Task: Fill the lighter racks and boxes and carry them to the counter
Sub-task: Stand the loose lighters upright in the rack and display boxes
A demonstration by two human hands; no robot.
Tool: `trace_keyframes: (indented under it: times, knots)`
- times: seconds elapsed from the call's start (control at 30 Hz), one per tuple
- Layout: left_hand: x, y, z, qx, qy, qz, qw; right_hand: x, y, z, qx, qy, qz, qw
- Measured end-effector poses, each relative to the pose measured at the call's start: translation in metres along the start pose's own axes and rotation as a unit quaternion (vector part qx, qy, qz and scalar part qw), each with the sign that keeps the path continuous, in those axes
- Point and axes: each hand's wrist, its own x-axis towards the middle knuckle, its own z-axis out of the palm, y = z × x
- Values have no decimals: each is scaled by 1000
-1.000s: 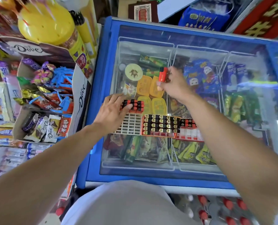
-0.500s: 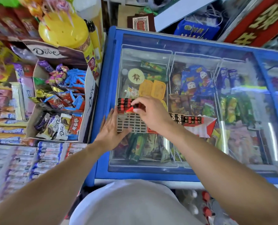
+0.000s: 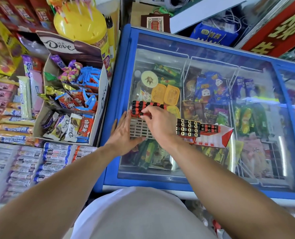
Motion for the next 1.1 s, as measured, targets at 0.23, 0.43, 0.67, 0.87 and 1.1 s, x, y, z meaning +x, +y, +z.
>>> trace_keyframes:
  times: [0.23,0.43,0.67,0.87,1.1]
  knots:
    - [1,-2,1,-13,4,4,1000,-3,0,3,-12,-22,-15,1000]
    - [-4,6,-9,-55,29,25,998,-4,11,-6,-8,40,-35,999]
    - [21,38,-45,-69,138,80,985,17,38,-36,-8,-51,-6,999]
    - [43,40,-45,-44,63,82,994,28,35,-41,-4,-153,-21,988]
    - [46,41,-43,-57,50,63,995,33,36,-36,16,-160,-13,987]
